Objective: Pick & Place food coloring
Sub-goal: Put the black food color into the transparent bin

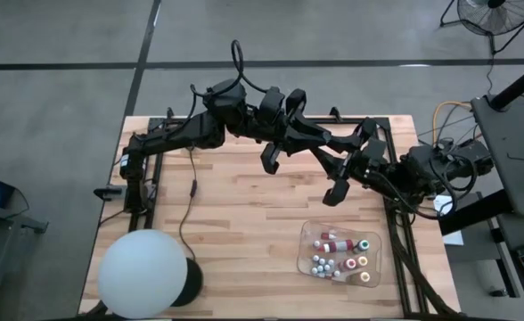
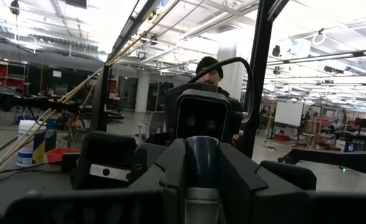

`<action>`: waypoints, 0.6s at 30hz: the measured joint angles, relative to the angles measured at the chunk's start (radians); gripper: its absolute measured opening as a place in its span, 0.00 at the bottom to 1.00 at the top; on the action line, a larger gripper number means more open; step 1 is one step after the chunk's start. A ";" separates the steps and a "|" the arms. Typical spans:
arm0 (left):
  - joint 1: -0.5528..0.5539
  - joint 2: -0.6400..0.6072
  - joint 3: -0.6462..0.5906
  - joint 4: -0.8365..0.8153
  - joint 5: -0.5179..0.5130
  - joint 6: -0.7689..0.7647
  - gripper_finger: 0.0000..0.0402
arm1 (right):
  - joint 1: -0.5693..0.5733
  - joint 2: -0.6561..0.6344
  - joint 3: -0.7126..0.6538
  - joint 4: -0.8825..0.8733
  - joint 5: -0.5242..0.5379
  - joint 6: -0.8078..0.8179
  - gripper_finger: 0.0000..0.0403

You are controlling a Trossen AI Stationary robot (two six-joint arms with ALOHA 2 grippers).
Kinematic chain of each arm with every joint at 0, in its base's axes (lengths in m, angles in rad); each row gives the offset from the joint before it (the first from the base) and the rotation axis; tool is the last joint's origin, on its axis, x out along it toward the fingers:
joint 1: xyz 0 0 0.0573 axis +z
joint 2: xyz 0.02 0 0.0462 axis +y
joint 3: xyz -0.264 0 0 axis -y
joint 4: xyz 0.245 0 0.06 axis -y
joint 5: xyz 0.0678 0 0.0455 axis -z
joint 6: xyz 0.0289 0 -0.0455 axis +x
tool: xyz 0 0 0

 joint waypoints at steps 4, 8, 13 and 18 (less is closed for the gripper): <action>0.001 0.000 0.000 -0.003 0.001 0.001 0.11 | 0.000 0.000 0.000 -0.013 -0.004 0.010 0.22; 0.001 0.000 0.000 -0.005 0.003 0.000 0.11 | 0.000 0.000 0.000 -0.022 -0.012 0.022 0.17; 0.002 0.000 0.000 -0.007 -0.009 -0.028 0.12 | 0.009 0.000 -0.003 -0.023 -0.012 0.020 0.11; 0.010 0.000 0.000 -0.006 -0.022 -0.052 0.17 | 0.016 0.000 -0.004 -0.033 0.000 0.016 0.10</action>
